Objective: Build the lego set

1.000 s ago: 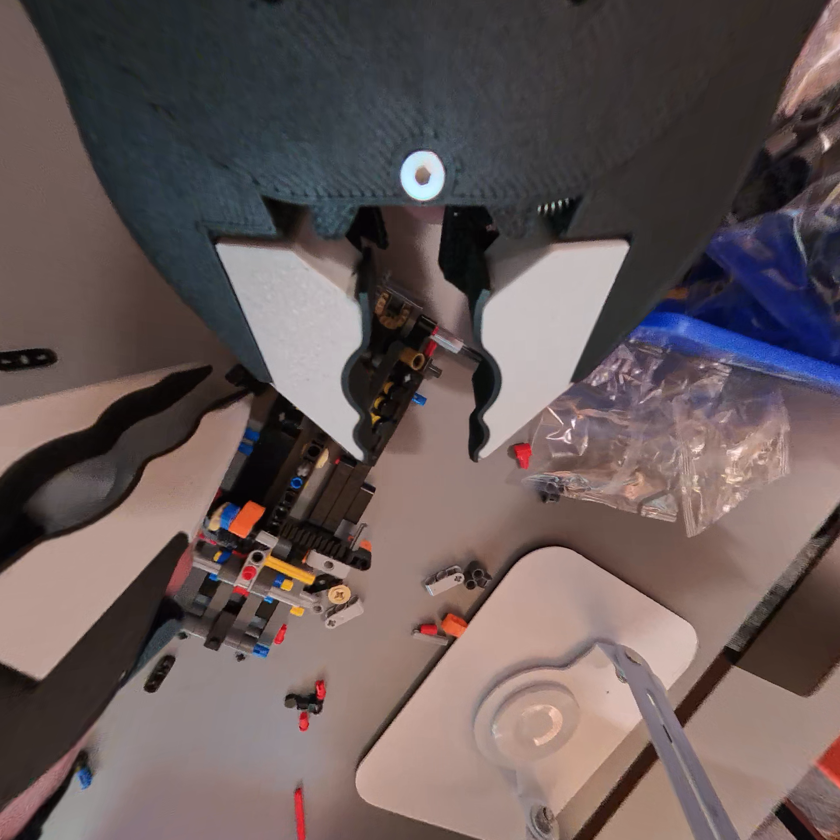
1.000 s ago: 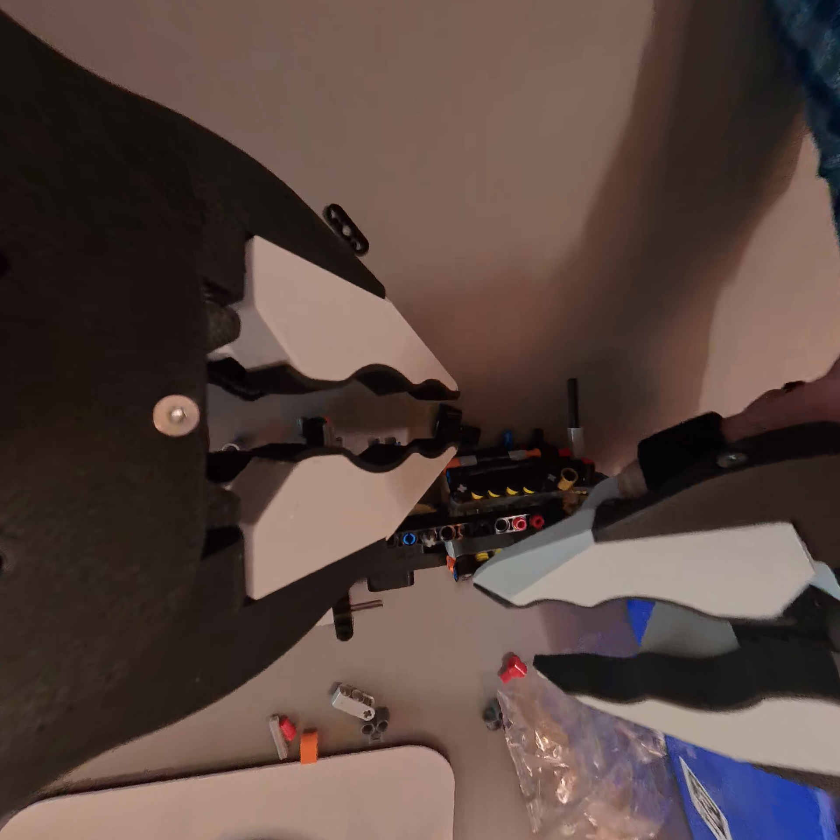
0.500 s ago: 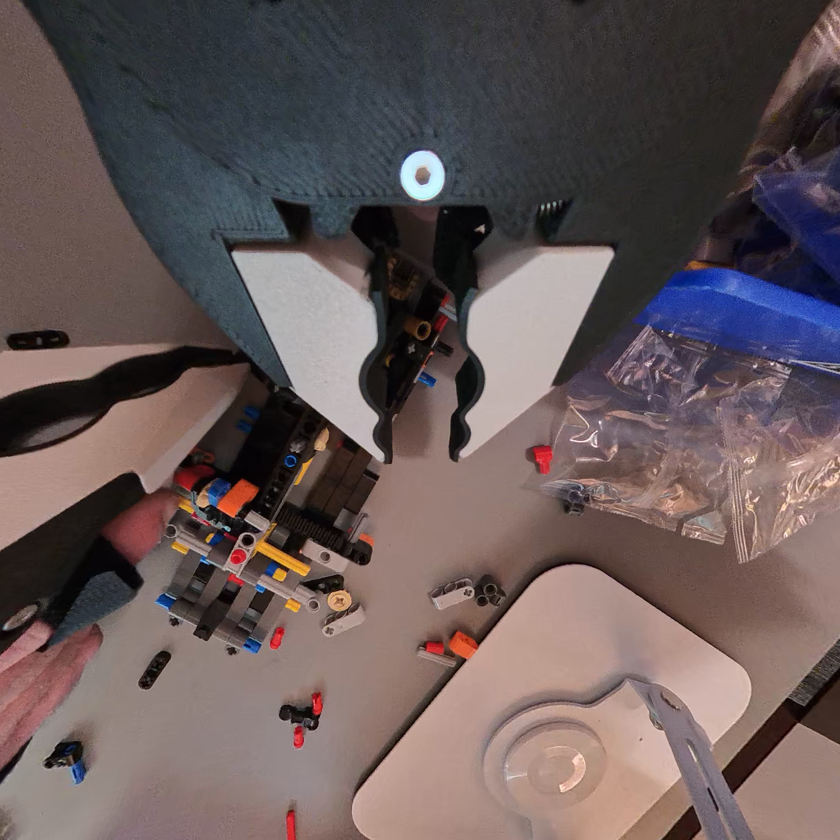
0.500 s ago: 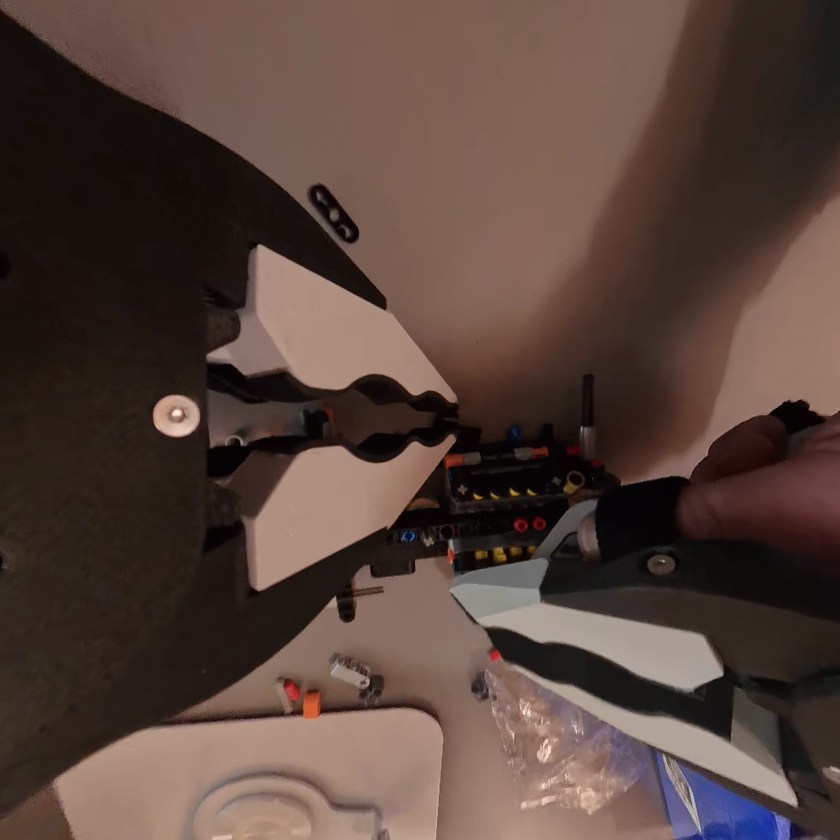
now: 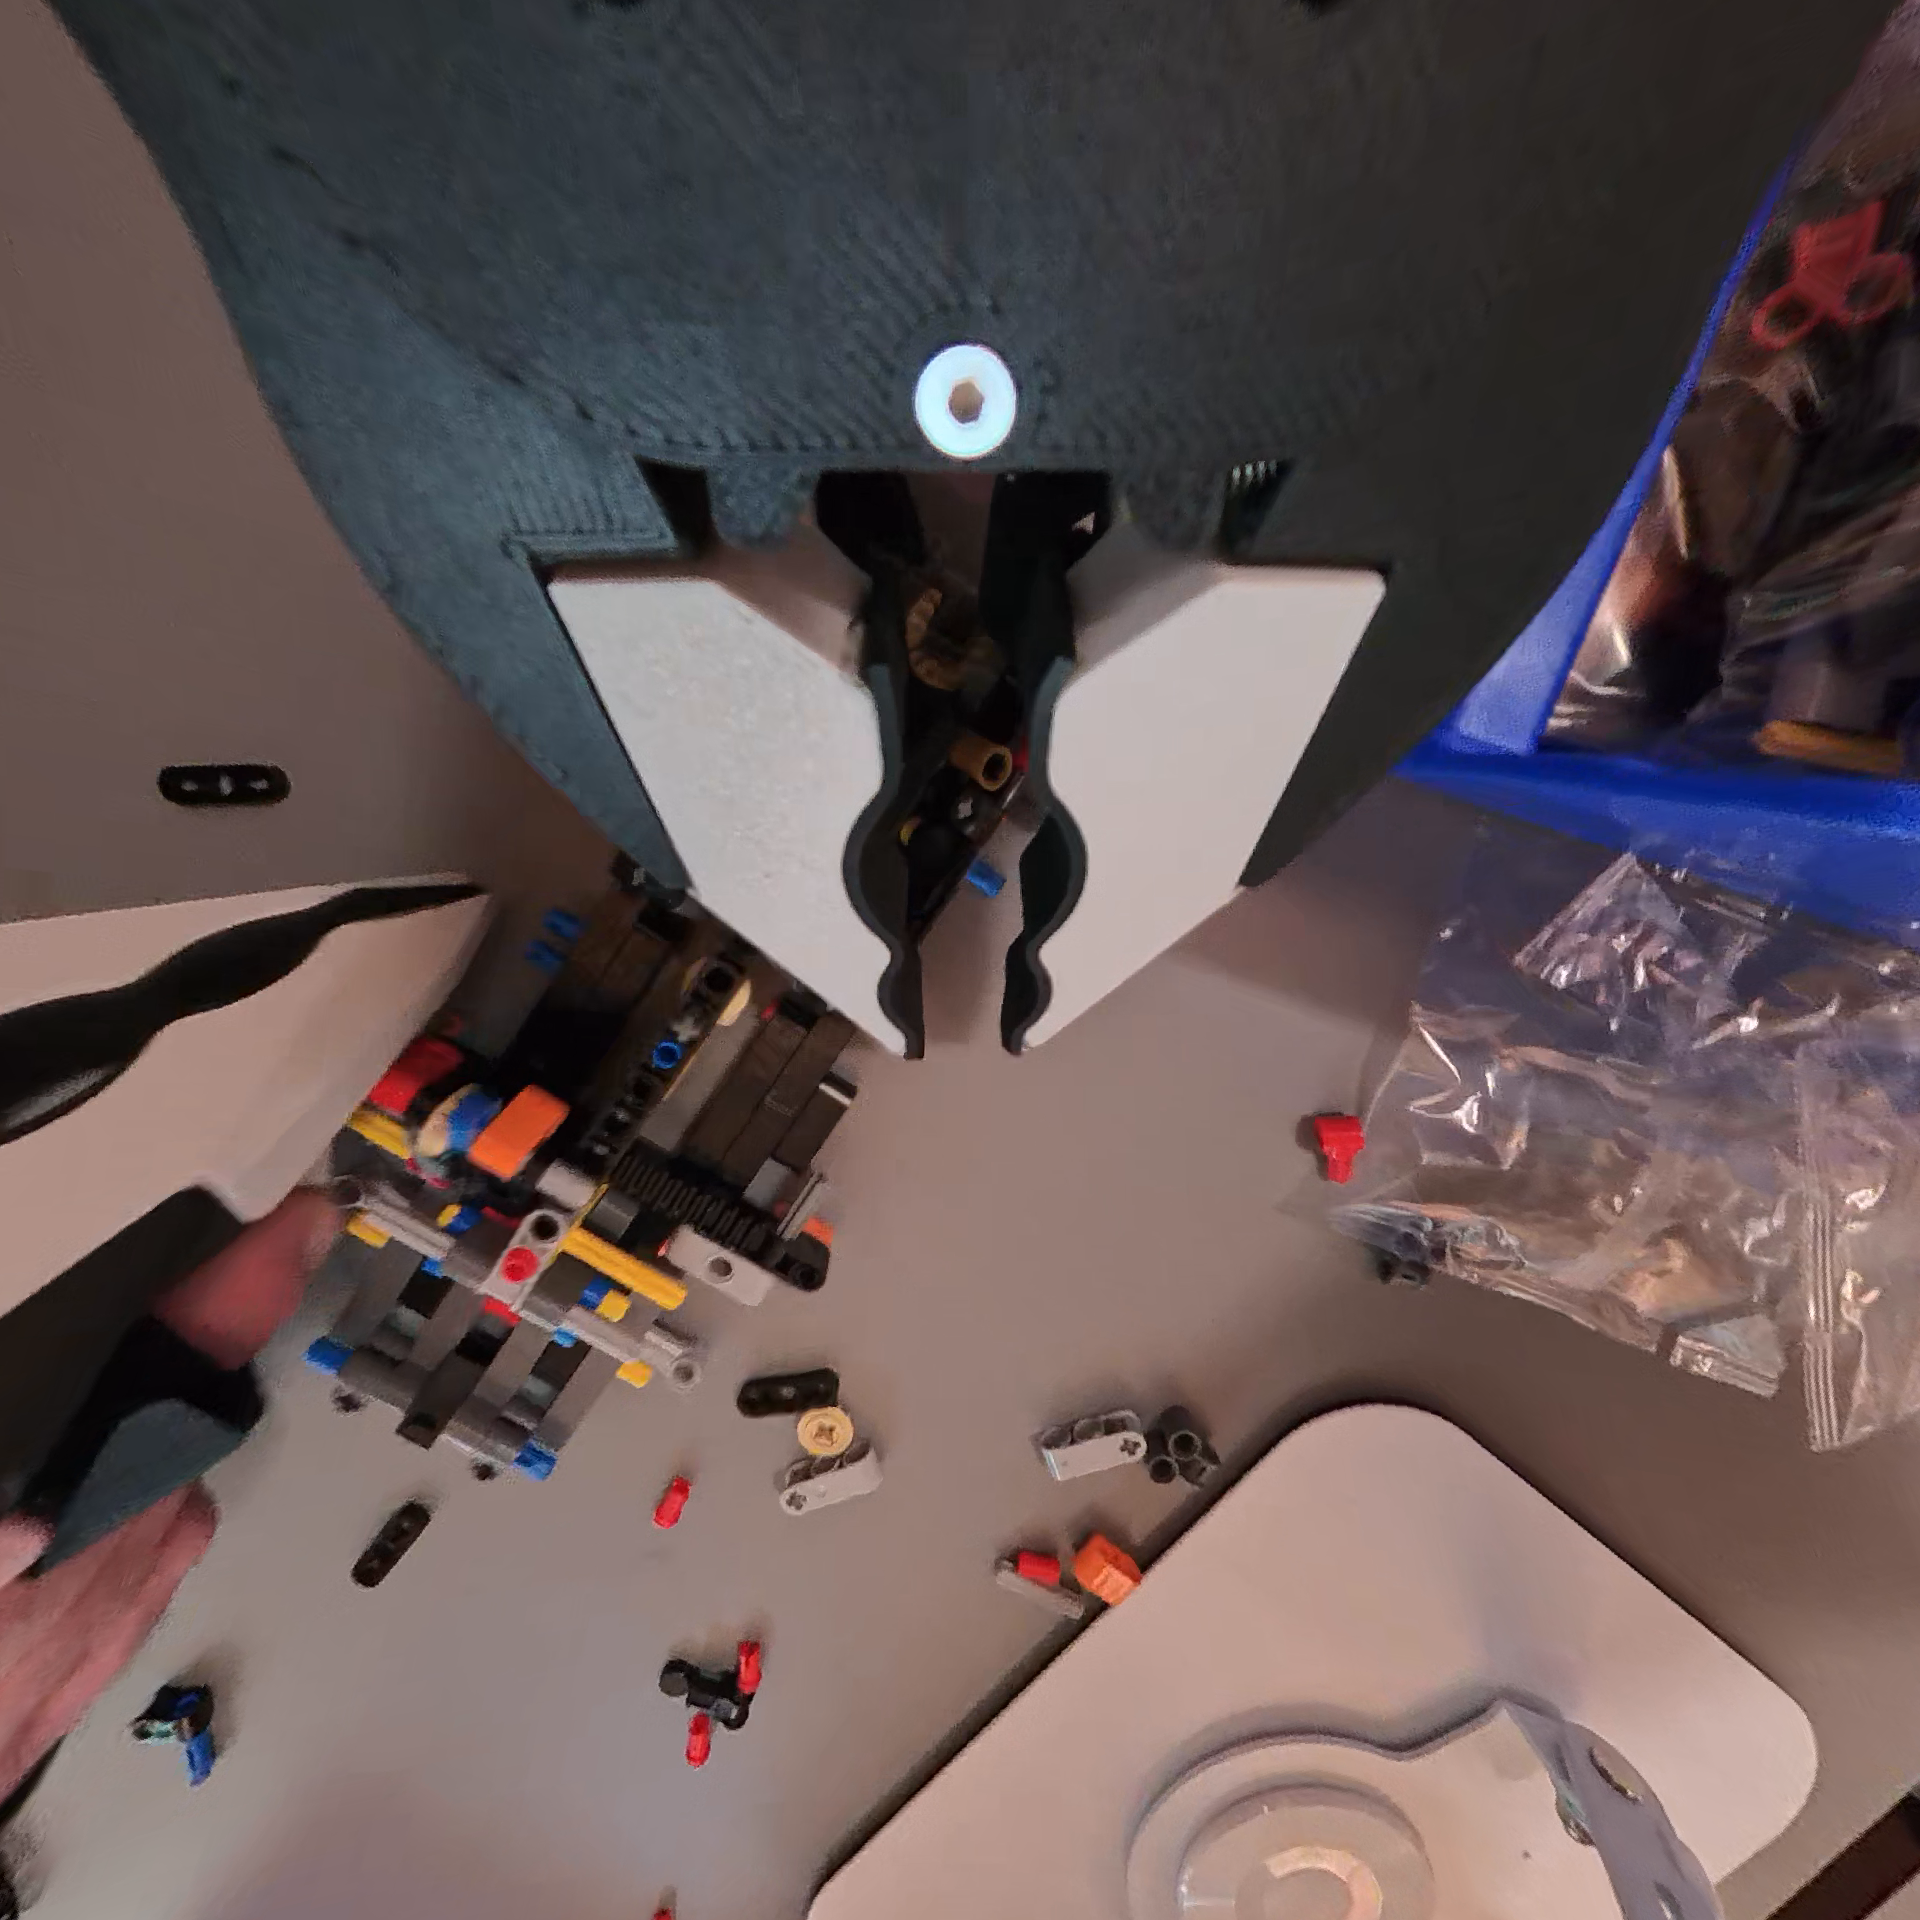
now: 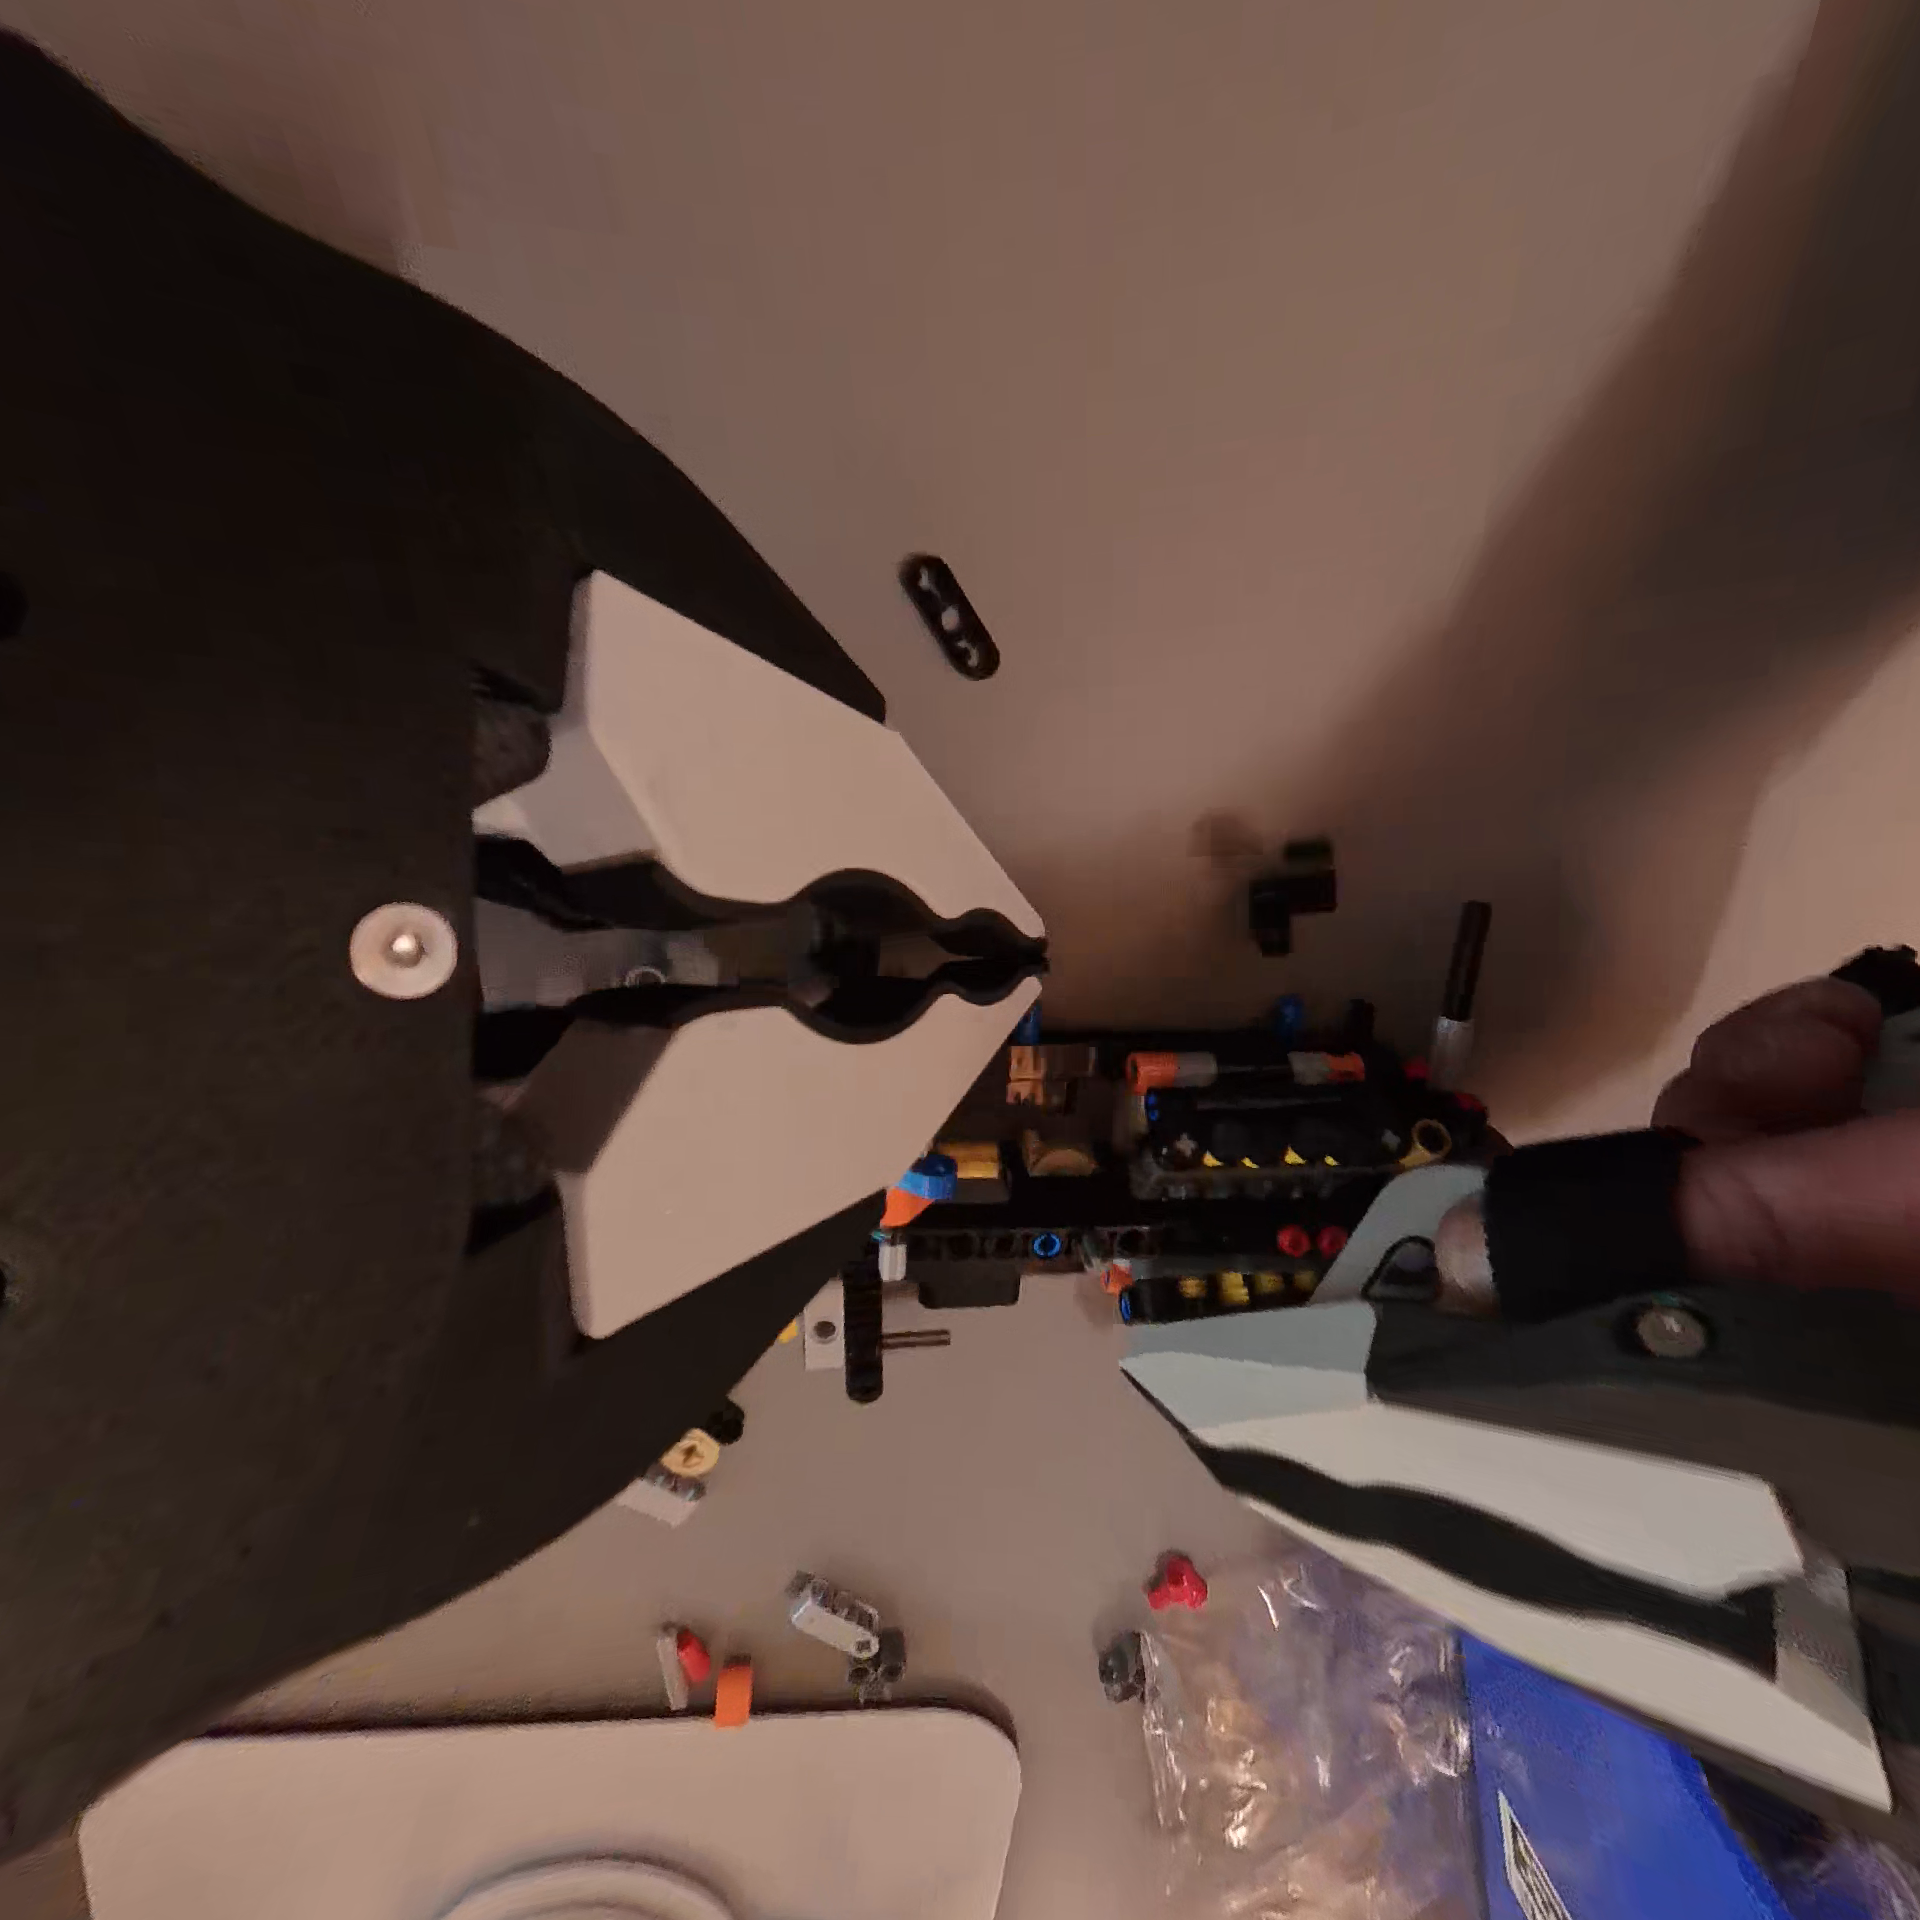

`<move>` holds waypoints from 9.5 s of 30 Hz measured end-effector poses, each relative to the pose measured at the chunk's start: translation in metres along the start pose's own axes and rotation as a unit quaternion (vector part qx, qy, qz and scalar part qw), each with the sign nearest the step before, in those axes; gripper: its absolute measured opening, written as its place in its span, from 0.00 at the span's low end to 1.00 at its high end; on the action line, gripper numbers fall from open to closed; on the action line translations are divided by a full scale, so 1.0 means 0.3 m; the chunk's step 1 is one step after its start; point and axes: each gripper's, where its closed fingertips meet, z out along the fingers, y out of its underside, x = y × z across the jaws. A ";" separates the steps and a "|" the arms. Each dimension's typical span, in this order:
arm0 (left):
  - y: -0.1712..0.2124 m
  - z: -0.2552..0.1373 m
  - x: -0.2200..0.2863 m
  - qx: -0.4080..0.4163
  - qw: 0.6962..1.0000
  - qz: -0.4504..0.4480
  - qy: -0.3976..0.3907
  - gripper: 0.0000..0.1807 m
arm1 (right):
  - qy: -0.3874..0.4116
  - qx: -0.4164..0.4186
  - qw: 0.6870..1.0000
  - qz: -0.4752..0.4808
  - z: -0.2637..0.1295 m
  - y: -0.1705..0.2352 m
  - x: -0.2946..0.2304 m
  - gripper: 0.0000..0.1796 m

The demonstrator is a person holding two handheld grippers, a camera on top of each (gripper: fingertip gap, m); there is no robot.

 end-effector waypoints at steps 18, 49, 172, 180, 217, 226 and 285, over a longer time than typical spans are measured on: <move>-0.003 -0.007 -0.032 0.014 1.000 0.006 -0.025 0.11 | -0.005 -0.016 1.000 0.018 0.135 -0.122 -0.108 0.00; 0.004 -0.032 -0.067 0.003 0.999 0.038 0.003 0.15 | -0.011 -0.054 0.997 -0.051 0.096 -0.089 -0.018 0.03; -0.019 0.041 0.338 0.063 0.981 -0.186 0.008 0.36 | -0.028 0.033 0.983 0.181 -0.169 0.280 0.040 0.02; -0.019 0.046 0.337 0.060 0.980 -0.187 0.006 0.36 | -0.076 0.009 0.975 0.208 -0.169 0.280 0.043 0.02; -0.010 0.043 0.318 0.069 0.975 -0.208 -0.019 0.35 | -0.030 -0.097 0.985 0.139 -0.155 0.258 0.074 0.02; -0.008 0.042 0.314 0.071 0.975 -0.211 -0.023 0.35 | -0.034 -0.036 0.990 0.135 -0.147 0.255 0.077 0.02; -0.016 0.049 0.308 0.061 0.975 -0.211 -0.024 0.36 | -0.108 0.010 0.979 0.172 -0.171 0.265 0.084 0.04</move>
